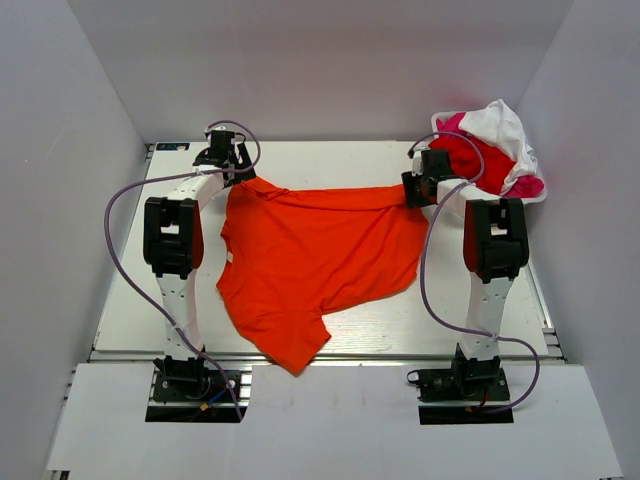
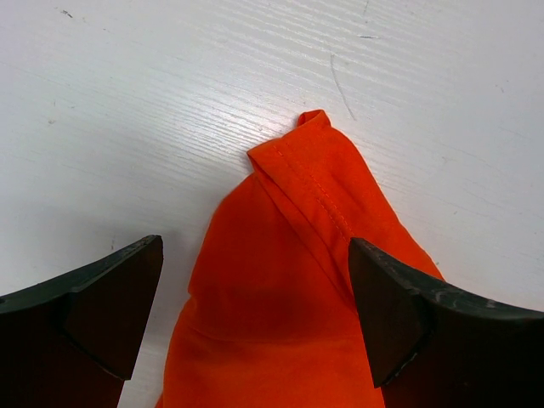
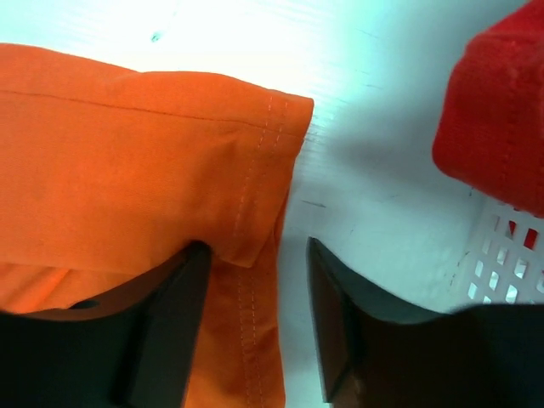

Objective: Fold and stack the t-shirts
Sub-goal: Flatten out the tshirt

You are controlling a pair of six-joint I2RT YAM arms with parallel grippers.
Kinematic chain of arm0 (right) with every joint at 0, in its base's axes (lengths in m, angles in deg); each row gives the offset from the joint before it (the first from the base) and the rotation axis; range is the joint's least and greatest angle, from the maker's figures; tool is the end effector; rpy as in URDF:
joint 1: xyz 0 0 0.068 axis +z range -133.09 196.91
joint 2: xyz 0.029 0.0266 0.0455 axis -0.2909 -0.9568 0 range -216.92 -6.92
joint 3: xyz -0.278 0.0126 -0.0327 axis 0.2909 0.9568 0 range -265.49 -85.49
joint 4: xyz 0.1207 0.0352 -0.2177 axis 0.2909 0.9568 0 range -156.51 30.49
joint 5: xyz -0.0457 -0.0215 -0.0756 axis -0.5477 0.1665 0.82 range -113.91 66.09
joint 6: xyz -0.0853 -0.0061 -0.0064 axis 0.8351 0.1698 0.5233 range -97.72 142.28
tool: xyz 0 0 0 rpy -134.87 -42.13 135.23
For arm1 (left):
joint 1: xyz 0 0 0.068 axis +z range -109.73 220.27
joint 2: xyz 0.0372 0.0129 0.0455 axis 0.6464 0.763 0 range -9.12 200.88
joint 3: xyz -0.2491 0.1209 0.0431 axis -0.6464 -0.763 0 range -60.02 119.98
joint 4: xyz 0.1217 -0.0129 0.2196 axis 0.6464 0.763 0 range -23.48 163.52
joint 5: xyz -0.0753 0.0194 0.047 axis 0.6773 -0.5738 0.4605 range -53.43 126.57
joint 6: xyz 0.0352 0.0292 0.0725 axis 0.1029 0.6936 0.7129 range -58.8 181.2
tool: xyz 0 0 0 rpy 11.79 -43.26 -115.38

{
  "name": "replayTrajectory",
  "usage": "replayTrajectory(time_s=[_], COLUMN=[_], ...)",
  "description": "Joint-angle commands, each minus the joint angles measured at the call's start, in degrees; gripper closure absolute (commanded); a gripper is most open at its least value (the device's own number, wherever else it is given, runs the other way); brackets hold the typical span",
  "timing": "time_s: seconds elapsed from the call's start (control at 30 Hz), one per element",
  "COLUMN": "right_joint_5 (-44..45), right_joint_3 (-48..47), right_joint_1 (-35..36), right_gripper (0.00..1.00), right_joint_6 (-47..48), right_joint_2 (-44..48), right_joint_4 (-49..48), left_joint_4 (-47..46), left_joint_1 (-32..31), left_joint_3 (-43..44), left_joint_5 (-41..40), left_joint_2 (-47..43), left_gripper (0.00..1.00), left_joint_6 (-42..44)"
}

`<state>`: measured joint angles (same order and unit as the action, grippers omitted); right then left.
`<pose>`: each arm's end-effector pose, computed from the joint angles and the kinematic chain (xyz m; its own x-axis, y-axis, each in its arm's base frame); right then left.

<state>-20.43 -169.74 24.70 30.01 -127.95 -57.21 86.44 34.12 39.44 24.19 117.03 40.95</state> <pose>0.4835 0.0615 0.1464 -0.6946 -0.2306 -0.6814 -0.1886 0.9725 -0.1368 0.5168 -0.0393 0.1738 -0.6633 -0.2686 -0.6984 -0.2893 0.9528 -0.0917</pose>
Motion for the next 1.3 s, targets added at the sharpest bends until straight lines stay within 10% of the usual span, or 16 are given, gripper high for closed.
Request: replayTrajectory(time_s=[0.0,0.1,0.33,0.57,1.27], right_joint_5=[1.5,4.6,7.0,2.2,-2.3], right_joint_3=[-0.9,-1.1,-1.3,-1.4,8.9], right_joint_1=[0.4,0.6,1.0,1.2,1.2], right_gripper=[0.47,0.65,0.67,1.0,1.0], right_joint_6=[0.9,0.1,-0.5,0.2,-0.4], right_joint_2=[-0.2,-0.3,0.0,-0.4,8.4], right_joint_4=[-2.4,-3.5,-5.3,-5.5,-19.3], left_joint_4=[-0.4,-0.9,-0.9,-0.9,-4.5], left_joint_1=[0.1,0.1,0.6,0.6,0.6], left_joint_3=[1.6,1.6,1.6,1.6,6.4], left_joint_5=[0.5,0.5,0.5,1.0,1.0], left_joint_2=[-0.6,-0.6,0.0,0.6,6.6], left_gripper=[0.0,0.0,0.0,0.0,0.0], left_joint_6=[-0.4,-0.4,-0.4,-0.4,0.1])
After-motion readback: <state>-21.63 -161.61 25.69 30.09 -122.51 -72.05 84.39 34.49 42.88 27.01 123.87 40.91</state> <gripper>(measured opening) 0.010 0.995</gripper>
